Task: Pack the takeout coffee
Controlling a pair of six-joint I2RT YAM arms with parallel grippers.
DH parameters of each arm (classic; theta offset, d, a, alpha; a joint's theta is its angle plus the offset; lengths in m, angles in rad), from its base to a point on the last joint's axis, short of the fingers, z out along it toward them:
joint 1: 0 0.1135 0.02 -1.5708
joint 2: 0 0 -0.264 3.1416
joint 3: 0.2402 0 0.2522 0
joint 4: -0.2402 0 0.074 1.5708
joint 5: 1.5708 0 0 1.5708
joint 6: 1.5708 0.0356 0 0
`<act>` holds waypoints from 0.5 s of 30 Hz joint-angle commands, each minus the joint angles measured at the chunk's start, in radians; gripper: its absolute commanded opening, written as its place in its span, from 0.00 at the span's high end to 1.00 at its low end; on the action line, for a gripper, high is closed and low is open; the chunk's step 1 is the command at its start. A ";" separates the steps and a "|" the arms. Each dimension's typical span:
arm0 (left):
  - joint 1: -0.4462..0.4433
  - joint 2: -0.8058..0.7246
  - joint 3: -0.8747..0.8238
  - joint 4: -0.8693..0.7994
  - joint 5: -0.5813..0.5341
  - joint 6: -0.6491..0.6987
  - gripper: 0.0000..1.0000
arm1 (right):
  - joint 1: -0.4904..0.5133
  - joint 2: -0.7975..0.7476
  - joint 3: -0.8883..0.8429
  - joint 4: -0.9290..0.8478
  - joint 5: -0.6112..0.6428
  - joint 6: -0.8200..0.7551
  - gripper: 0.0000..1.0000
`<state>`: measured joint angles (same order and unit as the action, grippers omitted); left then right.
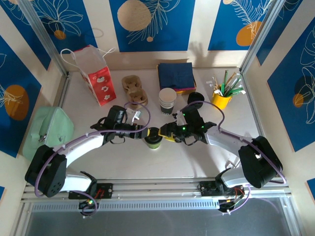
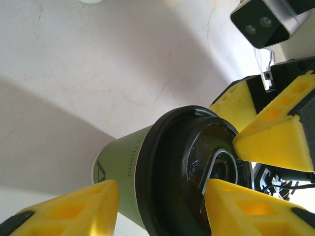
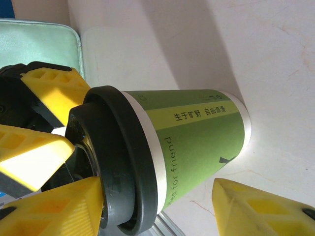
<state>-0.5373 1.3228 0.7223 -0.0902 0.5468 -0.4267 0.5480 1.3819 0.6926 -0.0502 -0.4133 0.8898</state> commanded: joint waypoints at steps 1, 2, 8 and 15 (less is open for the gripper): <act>-0.009 -0.013 0.041 -0.119 -0.042 0.030 0.49 | 0.001 -0.015 0.022 -0.109 0.048 -0.019 0.41; -0.010 -0.013 0.052 -0.126 -0.038 0.037 0.49 | 0.001 -0.019 0.032 -0.113 0.050 -0.019 0.41; -0.010 -0.017 0.092 -0.134 -0.022 0.034 0.47 | 0.001 -0.027 0.087 -0.158 0.045 -0.037 0.41; -0.010 -0.039 0.118 -0.152 -0.032 0.031 0.45 | 0.002 -0.066 0.131 -0.217 0.064 -0.060 0.40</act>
<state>-0.5392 1.3144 0.8028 -0.2096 0.5217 -0.4099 0.5491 1.3540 0.7837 -0.2073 -0.3630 0.8597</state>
